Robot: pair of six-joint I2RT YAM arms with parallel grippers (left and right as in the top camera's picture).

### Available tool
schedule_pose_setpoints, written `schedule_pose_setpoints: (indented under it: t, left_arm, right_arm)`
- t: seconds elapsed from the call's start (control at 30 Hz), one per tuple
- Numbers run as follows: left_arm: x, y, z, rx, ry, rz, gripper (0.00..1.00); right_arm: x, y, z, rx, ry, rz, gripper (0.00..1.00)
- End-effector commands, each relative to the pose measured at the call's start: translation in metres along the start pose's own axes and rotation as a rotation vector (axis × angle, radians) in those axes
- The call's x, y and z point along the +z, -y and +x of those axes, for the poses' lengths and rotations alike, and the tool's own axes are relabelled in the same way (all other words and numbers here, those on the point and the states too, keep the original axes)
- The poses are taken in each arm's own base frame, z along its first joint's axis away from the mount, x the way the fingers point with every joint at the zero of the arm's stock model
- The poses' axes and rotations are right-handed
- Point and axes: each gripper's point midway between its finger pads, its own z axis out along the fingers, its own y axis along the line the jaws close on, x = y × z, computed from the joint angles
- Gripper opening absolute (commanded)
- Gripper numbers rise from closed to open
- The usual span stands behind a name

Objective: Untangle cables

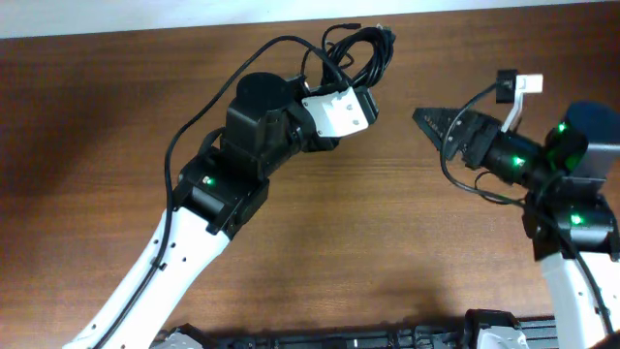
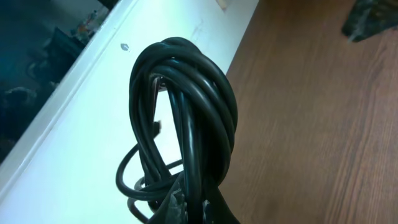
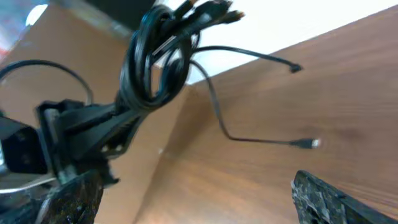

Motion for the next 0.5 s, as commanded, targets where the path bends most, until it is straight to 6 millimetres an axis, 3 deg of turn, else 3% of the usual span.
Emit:
schedule_pose_setpoints:
  t: [0.0,0.13,0.27,0.33,0.43,0.47]
  left_arm:
    - [0.018,0.008,0.004,-0.02,0.012,0.039,0.0]
    - [0.029,0.03,-0.013,-0.02,0.136,0.156,0.0]
    - [0.038,0.064,-0.017,0.074,0.231,0.314,0.0]
    - [0.041,0.074,-0.011,0.22,0.246,0.337,0.0]
    - [0.041,0.08,-0.012,0.48,0.278,0.315,0.0]
    - [0.044,0.079,-0.01,0.566,0.257,0.29,0.0]
  right_arm:
    - [-0.016,0.018,-0.007,-0.136,0.091,0.287,0.97]
    - [-0.026,0.02,0.005,-0.163,0.05,0.461,0.99]
    - [-0.018,-0.001,0.007,-0.187,0.028,0.37,0.99]
    - [-0.016,-0.008,0.005,-0.175,0.039,0.336,1.0]
    - [-0.015,-0.011,0.0,-0.025,0.083,0.317,0.87]
    - [-0.015,-0.013,-0.002,0.011,0.095,0.311,0.86]
